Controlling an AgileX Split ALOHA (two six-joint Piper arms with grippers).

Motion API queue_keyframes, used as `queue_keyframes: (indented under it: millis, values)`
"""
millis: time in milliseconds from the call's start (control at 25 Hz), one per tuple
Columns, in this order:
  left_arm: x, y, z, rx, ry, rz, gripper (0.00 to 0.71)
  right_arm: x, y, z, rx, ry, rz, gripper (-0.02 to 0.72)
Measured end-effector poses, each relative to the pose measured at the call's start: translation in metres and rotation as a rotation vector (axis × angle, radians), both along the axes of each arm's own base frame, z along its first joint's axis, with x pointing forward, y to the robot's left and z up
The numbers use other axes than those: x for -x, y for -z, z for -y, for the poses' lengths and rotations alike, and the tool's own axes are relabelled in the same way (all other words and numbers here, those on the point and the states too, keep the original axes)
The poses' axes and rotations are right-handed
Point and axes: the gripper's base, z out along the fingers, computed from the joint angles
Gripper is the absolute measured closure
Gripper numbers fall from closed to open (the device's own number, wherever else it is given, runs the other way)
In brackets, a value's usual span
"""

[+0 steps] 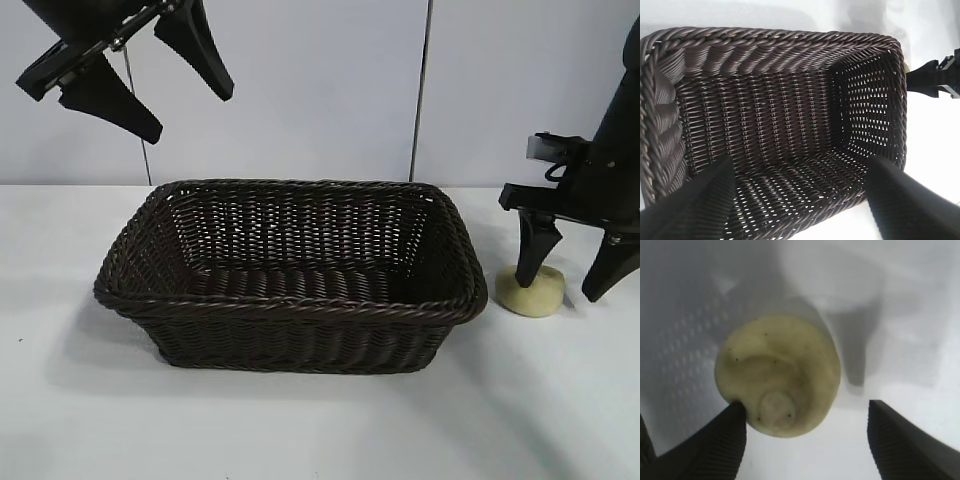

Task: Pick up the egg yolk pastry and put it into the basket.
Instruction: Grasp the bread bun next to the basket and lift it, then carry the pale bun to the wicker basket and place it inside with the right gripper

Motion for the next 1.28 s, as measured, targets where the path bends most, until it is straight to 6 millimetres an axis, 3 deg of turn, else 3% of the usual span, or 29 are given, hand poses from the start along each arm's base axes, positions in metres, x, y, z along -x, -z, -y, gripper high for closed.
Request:
queue_keyframes:
  millis: [200,280,520,760,920,1280]
  values:
    - [0.000,0.000,0.000,0.000,0.001,0.001,0.178,-0.001,0.000,0.000,0.006,-0.002,0.015,0.637]
    - [0.000,0.000,0.000,0.000,0.001,0.001,0.178,-0.002,0.000,0.000,0.006,-0.011,0.016,0.659]
    - [0.000,0.000,0.000,-0.001,0.003,-0.003,0.178,-0.006,-0.017,-0.001,-0.012,-0.028,0.024,0.671]
    - [0.000,0.000,0.000,0.001,0.001,-0.001,0.178,-0.003,-0.083,-0.009,-0.088,-0.052,0.112,0.671]
    - [0.000,0.000,0.000,0.001,0.001,-0.001,0.178,0.005,-0.111,-0.013,-0.131,-0.085,0.146,0.671]
    - [0.000,0.000,0.000,0.001,0.001,-0.001,0.178,0.013,-0.130,-0.023,-0.238,-0.112,0.176,0.671]
